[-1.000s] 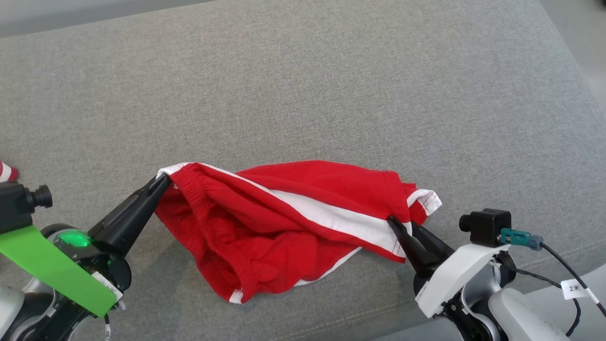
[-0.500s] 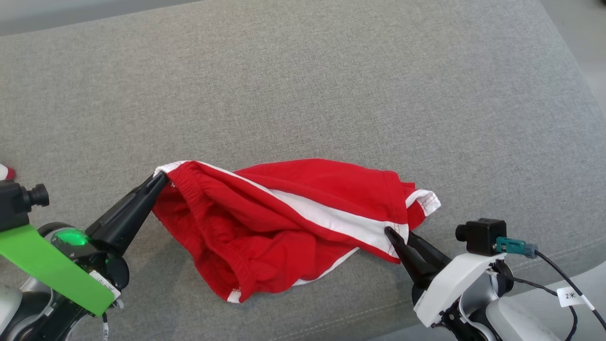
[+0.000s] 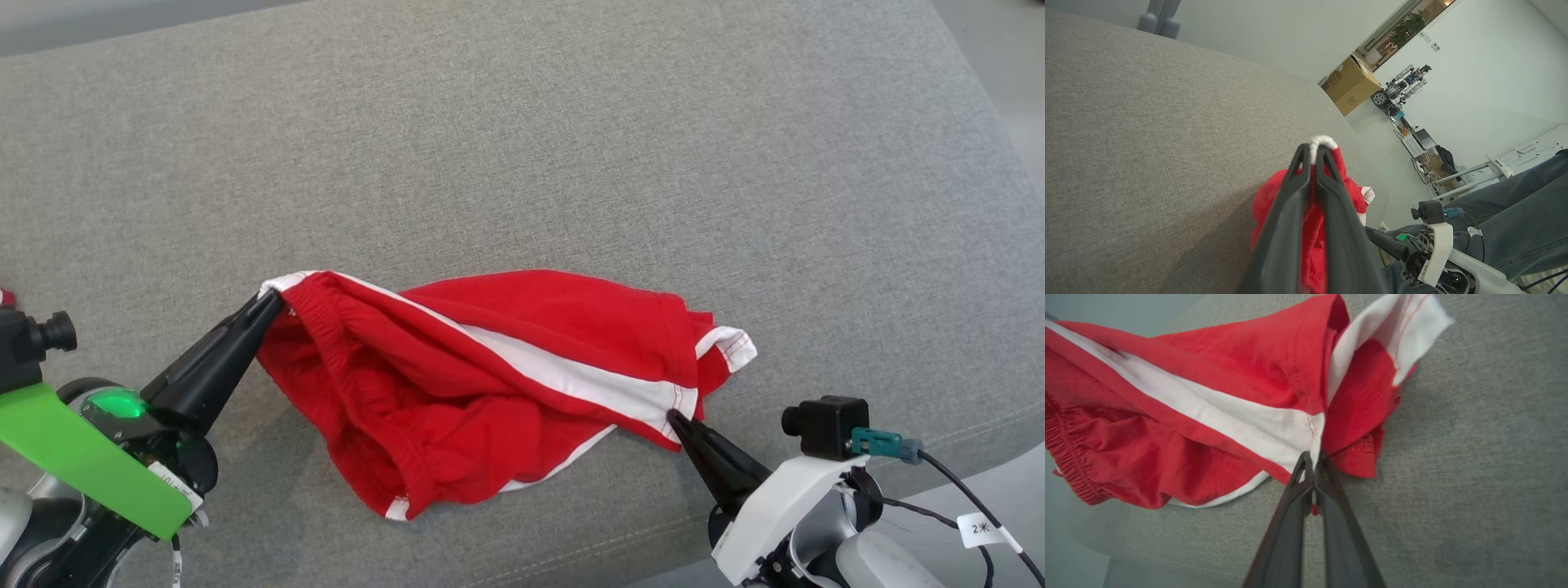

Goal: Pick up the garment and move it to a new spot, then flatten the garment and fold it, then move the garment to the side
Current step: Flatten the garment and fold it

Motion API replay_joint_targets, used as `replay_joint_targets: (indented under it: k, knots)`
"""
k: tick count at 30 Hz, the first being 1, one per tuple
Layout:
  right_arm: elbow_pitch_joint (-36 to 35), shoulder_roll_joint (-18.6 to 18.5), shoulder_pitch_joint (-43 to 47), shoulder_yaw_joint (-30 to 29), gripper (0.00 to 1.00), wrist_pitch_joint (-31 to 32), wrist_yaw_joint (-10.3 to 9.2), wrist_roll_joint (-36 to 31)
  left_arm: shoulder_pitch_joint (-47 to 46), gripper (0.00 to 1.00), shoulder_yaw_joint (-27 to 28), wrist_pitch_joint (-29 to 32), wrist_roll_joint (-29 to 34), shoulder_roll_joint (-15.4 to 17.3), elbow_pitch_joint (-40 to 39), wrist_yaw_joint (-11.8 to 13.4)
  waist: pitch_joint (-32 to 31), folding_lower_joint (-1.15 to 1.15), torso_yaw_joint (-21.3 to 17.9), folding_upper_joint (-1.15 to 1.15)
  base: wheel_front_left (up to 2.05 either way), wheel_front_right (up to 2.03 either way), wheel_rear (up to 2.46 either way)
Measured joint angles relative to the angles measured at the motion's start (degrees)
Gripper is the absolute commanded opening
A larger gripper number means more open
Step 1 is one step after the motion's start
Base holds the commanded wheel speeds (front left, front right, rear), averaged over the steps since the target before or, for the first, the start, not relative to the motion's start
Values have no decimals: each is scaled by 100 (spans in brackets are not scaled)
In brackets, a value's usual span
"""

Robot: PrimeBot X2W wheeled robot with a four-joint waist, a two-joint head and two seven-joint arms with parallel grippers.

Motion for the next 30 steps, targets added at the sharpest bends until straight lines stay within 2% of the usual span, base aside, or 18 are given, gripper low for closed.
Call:
replay_joint_targets:
  k: [1, 9, 13, 18, 25, 30]
  knots:
    - [-1, 0, 0, 9, 0, 0, 0, 0, -8, 0, 0, 0, 0, 2, 0, 0, 3, 0, -4, 0, 0, 0, 0]
    - [-132, -13, -8, 24, 0, -2, 53, -11, -24, 0, -9, -9, 0, 3, -3, 0, -4, 0, 0, 0, 0, 0, 0]
    - [-483, 2, -93, -78, 0, -79, 174, 104, -50, 0, 32, -67, 0, 36, -16, -1, -27, 0, 17, 0, 0, 0, 0]
    - [-1071, -57, -447, -481, 0, -153, 305, 480, -428, 0, 221, -126, -1, 130, -204, -1, -132, 0, 51, 0, 0, 0, 0]
    - [-1880, -483, -870, -1329, 0, -191, 341, 983, -766, 0, 271, 35, -164, 333, -578, -1, -373, 0, 103, 0, 0, 0, 0]
    - [-2185, -621, -797, -1475, 0, 98, 355, 1605, -840, 0, 177, 182, -579, 330, -1057, -1, -575, 0, 123, 0, 0, 0, 0]
